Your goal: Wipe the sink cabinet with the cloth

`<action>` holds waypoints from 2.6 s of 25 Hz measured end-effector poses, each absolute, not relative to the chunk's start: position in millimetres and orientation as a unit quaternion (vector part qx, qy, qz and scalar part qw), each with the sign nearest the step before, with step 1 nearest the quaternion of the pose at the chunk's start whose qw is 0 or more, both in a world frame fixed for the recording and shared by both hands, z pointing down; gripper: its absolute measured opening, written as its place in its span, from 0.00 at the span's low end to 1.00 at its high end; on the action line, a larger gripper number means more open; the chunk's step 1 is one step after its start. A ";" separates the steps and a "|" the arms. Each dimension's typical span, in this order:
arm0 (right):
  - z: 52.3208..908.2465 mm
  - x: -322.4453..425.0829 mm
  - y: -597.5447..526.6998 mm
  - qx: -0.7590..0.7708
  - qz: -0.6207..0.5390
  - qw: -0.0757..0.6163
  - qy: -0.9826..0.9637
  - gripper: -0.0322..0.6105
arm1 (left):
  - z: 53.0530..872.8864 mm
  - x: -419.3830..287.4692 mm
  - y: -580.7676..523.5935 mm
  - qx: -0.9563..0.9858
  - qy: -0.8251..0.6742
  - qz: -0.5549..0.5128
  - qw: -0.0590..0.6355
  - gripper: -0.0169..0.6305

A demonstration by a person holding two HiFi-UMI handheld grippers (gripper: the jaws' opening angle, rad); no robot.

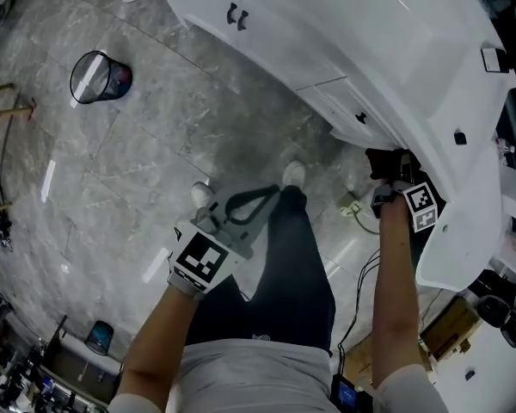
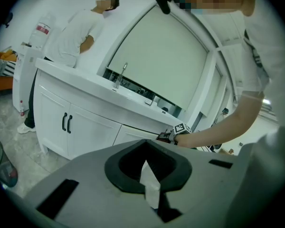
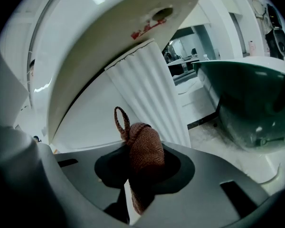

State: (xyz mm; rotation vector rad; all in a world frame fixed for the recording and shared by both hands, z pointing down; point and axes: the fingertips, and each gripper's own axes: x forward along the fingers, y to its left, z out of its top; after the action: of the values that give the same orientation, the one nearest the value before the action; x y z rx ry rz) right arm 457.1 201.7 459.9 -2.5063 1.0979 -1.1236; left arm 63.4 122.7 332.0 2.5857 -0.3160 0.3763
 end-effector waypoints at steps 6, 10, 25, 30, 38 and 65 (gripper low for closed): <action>461.8 456.9 199.7 -0.839 -0.374 0.119 0.377 0.21 | 348.9 93.4 118.5 0.944 -0.146 0.122 0.270 0.04; 462.9 456.8 200.8 -0.837 -0.371 0.130 0.382 0.21 | 355.0 97.0 121.9 0.943 -0.156 0.116 0.271 0.04; 494.4 460.3 215.1 -0.849 -0.378 0.141 0.340 0.21 | 372.7 85.2 126.6 0.935 -0.178 0.111 0.286 0.04; 517.9 465.1 211.5 -0.844 -0.390 0.115 0.350 0.21 | 385.3 82.3 129.7 0.927 -0.196 0.113 0.299 0.04; 565.5 465.9 207.5 -0.836 -0.394 0.044 0.380 0.21 | 407.6 89.5 132.6 0.927 -0.207 0.113 0.290 0.04; 672.0 470.2 206.3 -0.846 -0.437 0.001 0.305 0.21 | 451.8 62.8 101.1 0.916 -0.260 0.102 0.289 0.04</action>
State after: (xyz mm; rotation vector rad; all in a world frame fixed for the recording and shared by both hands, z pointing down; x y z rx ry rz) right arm 470.2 206.3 672.0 -2.6554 0.9562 -1.3730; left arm 62.8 101.1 451.8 2.4452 -0.6940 0.2712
